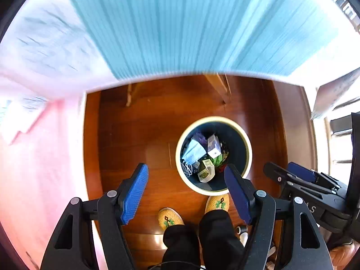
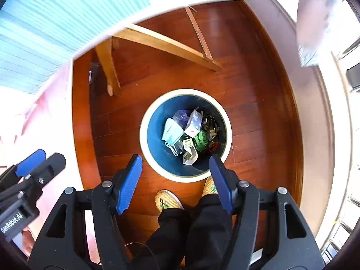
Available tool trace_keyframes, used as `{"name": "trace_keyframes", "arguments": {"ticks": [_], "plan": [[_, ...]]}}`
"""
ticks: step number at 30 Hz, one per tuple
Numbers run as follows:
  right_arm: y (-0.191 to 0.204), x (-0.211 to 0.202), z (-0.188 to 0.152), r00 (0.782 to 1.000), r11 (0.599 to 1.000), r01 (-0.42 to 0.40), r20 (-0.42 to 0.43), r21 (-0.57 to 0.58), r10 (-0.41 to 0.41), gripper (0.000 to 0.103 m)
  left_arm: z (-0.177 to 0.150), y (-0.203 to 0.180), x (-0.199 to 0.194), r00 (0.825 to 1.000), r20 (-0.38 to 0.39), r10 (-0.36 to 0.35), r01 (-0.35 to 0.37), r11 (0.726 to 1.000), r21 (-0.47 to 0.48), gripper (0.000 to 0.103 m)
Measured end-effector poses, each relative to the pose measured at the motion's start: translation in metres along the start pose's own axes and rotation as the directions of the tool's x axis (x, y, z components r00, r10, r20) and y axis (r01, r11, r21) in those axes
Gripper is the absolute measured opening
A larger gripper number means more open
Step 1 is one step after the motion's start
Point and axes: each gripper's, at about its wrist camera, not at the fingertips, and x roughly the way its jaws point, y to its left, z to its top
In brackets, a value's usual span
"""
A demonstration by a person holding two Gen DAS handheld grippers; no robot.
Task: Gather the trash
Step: 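Raise both tools back toward the table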
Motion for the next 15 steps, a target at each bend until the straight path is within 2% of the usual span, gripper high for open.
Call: {"name": "trace_keyframes", "arguments": {"ticks": [7,15], "plan": [[0.034,-0.092,0.003,0.999,0.998,-0.026,0.035,-0.063,0.028,0.06,0.013,0.013,-0.108,0.996,0.086,-0.012,0.015,0.999,-0.033,0.071],[0.066,-0.186,0.01,0.991,0.987,-0.07,0.104,-0.146,0.085,0.06,0.023,0.011,-0.218,0.979,0.203,0.008,-0.001,0.999,-0.036,0.071]]}}
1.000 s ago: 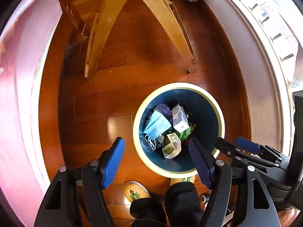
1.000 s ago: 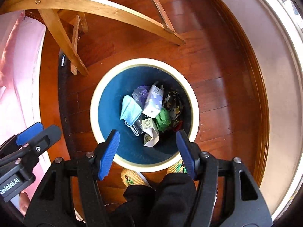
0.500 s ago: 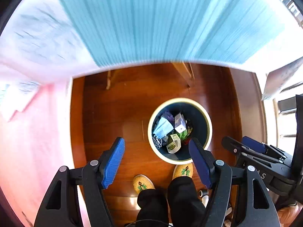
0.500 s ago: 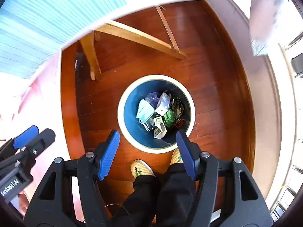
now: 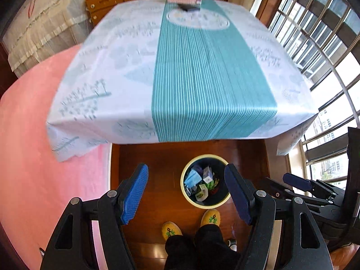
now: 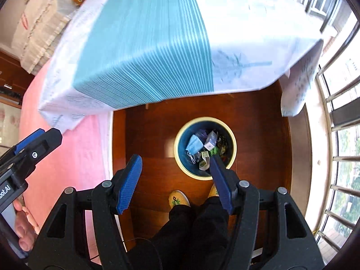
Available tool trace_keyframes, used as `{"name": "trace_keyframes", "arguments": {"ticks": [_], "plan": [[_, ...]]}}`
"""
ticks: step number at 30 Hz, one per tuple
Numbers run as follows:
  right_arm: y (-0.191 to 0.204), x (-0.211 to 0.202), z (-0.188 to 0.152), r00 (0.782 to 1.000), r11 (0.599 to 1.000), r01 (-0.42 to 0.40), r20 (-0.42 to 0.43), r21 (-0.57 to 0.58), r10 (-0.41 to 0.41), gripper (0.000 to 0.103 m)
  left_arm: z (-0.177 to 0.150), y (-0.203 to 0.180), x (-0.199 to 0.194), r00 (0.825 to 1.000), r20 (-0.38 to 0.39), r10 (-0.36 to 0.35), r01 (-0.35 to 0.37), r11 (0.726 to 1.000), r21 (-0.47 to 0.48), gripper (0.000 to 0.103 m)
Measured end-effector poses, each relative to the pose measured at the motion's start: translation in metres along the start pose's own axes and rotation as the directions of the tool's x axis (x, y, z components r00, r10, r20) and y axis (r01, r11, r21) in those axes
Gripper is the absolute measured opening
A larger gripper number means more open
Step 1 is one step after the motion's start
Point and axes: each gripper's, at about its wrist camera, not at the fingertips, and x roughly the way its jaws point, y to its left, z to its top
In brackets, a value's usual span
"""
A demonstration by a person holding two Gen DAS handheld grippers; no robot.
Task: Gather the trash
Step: 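Raise both tools back toward the table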
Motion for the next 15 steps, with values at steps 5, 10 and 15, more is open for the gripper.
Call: {"name": "trace_keyframes", "arguments": {"ticks": [5,10,15], "plan": [[0.013,-0.046,0.02,0.998,0.998,-0.029,0.061,-0.049,0.032,0.06,0.024,-0.003,-0.056,0.996,0.084,0.031,-0.03,1.0,-0.006,0.071],[0.019,-0.085,0.05,0.989,0.992,-0.052,0.131,-0.111,0.066,0.06,0.051,-0.008,-0.094,0.986,0.15,0.07,-0.066,0.997,-0.033,0.071],[0.018,-0.12,0.089,0.974,0.982,-0.052,0.209,-0.181,0.09,0.06,0.087,-0.017,-0.125,0.969,0.224,0.108,-0.099,0.994,-0.051,0.071]]}}
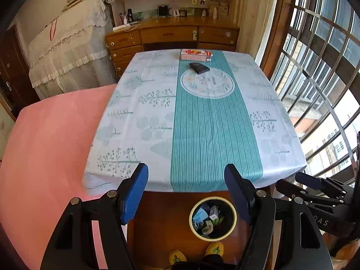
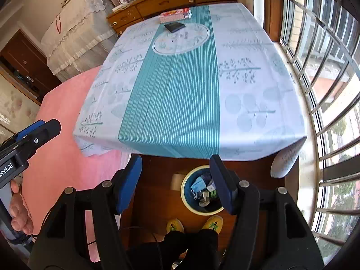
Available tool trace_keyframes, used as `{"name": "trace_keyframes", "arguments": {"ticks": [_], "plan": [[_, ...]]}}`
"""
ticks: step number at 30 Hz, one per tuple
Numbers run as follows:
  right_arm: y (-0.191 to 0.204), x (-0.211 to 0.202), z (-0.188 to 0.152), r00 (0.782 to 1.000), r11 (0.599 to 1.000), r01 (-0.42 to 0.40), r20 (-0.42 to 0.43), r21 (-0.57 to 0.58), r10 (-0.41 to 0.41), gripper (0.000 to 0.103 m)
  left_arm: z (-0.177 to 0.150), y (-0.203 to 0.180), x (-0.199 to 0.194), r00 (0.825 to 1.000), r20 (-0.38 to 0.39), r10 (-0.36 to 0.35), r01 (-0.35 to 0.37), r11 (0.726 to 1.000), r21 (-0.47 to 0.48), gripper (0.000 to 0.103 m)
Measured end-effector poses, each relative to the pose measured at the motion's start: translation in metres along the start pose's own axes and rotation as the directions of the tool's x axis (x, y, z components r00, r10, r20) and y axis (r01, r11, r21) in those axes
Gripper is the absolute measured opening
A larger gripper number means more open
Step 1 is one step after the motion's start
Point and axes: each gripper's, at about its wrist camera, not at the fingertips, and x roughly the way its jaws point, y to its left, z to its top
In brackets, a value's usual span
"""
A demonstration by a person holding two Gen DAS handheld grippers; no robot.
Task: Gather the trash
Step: 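Raise both tools back toward the table, then grasp the black card with the right tool while the left tool grasps the B.Duck carton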
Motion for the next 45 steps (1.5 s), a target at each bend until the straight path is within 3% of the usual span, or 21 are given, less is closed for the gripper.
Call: {"name": "trace_keyframes", "arguments": {"ticks": [6,12,20,28,35,40,45], "plan": [[0.002,-0.024,0.073,0.994,0.995,0.013,0.107,-0.097,-0.002,0.06,0.06,-0.006,-0.021,0.996,0.076,0.039,-0.037,0.999,-0.024,0.071],[0.013,-0.033,0.146,0.984,0.988,0.024,0.179,-0.154,0.004,0.061,0.114,-0.003,-0.022,0.994,0.102,0.05,-0.046,0.998,-0.037,0.071],[0.031,-0.003,0.235,0.975,0.977,0.058,0.221,-0.203,-0.012,0.062,0.191,0.014,0.02,0.992,0.12,0.043,-0.041,0.999,-0.015,0.071],[0.04,0.086,0.329,0.978,0.976,0.108,0.196,-0.189,-0.07,0.068,0.298,0.054,0.119,0.995,0.101,-0.011,0.003,0.997,0.073,0.071],[0.04,0.199,0.412,0.99,0.985,0.11,0.103,-0.133,-0.097,0.07,0.397,0.081,0.235,0.998,0.009,-0.062,0.059,0.975,0.212,0.071],[0.033,0.286,0.444,0.994,0.985,0.109,0.032,-0.136,-0.106,0.074,0.438,0.083,0.328,0.993,-0.075,-0.089,0.108,0.945,0.309,0.071],[0.016,0.361,0.453,0.99,0.978,0.123,-0.054,-0.168,-0.134,0.074,0.447,0.076,0.411,0.981,-0.155,-0.118,0.167,0.919,0.358,0.071]]}}
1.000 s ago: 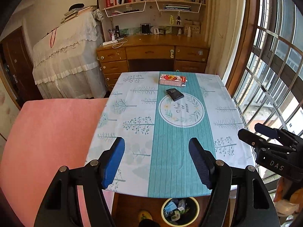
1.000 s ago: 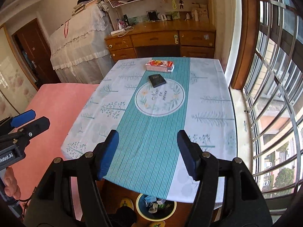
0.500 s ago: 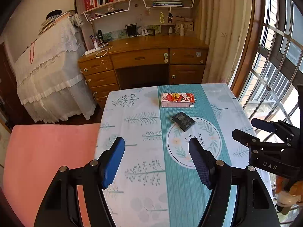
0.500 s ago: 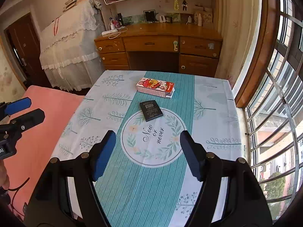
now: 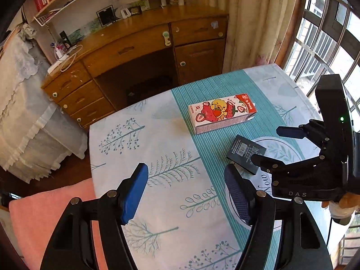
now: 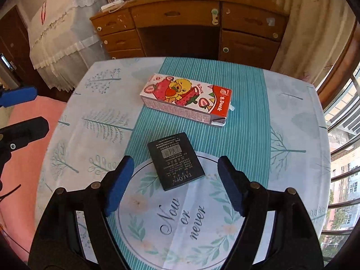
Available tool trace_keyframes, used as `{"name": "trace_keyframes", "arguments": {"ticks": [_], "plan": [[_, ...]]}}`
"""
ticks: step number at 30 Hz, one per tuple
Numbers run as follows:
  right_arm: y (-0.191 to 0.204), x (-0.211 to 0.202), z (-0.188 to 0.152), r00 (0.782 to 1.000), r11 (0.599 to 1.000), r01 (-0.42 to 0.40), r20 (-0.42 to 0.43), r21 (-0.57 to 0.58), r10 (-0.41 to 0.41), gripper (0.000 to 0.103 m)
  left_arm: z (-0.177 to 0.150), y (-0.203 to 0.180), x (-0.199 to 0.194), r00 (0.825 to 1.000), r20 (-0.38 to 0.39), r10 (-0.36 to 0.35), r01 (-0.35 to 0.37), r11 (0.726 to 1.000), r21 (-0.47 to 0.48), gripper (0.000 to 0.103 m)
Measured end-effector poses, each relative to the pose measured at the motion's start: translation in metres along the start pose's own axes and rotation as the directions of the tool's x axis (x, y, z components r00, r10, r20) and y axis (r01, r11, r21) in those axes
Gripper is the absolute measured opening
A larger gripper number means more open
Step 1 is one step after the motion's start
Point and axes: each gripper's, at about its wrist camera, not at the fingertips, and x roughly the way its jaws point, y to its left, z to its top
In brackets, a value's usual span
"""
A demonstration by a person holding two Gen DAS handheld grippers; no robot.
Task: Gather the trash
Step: 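Grasp the black card with the right tool while the left tool grasps the B.Duck carton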
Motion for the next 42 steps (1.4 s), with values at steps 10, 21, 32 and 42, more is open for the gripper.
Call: {"name": "trace_keyframes", "arguments": {"ticks": [10,21,32,42], "plan": [[-0.003,0.068,-0.004,0.996,0.997,-0.029,-0.086,-0.064,0.024,0.075,-0.008,0.01,0.083,0.992,-0.096,-0.085,0.088,0.996,0.028,0.071],[0.028,0.083,-0.01,0.993,0.978,0.064,-0.087,-0.2,-0.083,0.074,-0.004,0.005,0.077,0.991,-0.084,-0.105,0.113,0.99,0.091,0.071],[-0.016,0.07,-0.021,0.978,0.979,0.193,-0.097,0.066,-0.187,0.059,0.024,-0.014,0.074,0.994,-0.055,-0.099,0.109,0.967,0.231,0.071],[-0.069,0.058,-0.03,0.978,0.898,0.203,-0.042,0.391,-0.203,0.059,0.058,-0.069,0.107,0.995,-0.078,-0.067,0.097,0.86,0.501,0.071]]}}
